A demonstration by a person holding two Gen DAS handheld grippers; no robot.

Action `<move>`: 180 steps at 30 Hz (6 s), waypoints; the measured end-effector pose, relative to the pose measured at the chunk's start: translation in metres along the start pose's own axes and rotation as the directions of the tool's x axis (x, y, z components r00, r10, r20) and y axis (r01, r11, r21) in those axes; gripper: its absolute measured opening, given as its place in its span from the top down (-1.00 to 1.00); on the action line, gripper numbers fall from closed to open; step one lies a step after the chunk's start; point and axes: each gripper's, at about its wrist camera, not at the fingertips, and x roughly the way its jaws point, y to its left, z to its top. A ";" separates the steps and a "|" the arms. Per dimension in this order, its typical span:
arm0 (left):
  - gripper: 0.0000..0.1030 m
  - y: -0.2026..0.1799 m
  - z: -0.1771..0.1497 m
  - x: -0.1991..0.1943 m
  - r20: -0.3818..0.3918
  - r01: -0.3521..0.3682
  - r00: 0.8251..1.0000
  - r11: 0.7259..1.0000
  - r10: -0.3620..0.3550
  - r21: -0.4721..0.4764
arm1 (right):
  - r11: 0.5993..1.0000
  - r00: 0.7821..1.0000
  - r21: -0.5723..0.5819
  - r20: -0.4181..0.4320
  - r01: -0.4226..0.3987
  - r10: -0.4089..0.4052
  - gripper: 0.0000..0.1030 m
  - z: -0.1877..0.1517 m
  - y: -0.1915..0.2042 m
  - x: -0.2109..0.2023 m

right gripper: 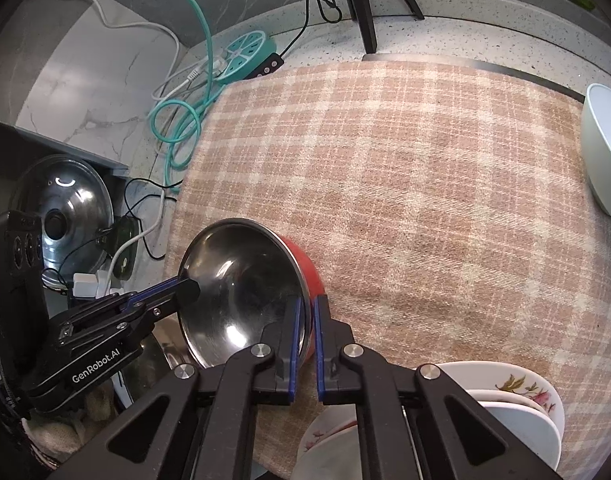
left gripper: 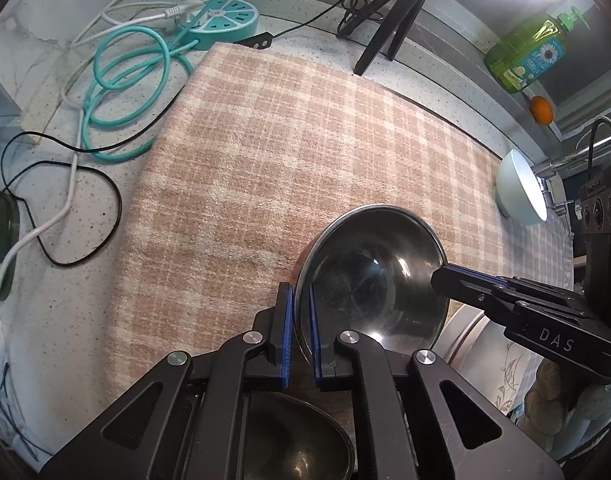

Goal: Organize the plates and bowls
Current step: 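Lift the red-bottomed bowl with both tools and lower it into the large steel bowl, then open both tools to release the red-bottomed bowl rim, then move both tools to the rim of the pale blue bowl by the faucet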

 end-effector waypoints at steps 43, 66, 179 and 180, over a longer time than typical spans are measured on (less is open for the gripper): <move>0.87 0.050 -0.087 -0.118 0.200 -0.045 0.976 0.981 0.083 -0.186 | 0.953 0.997 -0.293 -0.008 -0.074 0.075 0.88 -0.050 0.125 -0.043; 0.88 0.078 -0.117 -0.077 0.083 -0.067 0.993 0.972 0.088 -0.227 | 0.955 0.995 -0.294 -0.097 -0.027 -0.002 0.88 -0.072 0.125 0.017; 0.85 -0.252 0.109 0.077 0.014 0.067 0.997 0.986 -0.070 0.153 | 0.960 0.948 0.266 0.274 0.087 -0.162 0.62 0.042 -0.238 -0.132; 0.85 -0.254 0.110 0.079 0.013 0.061 0.998 0.985 -0.064 0.159 | 0.959 0.948 0.269 0.273 0.088 -0.163 0.62 0.042 -0.238 -0.131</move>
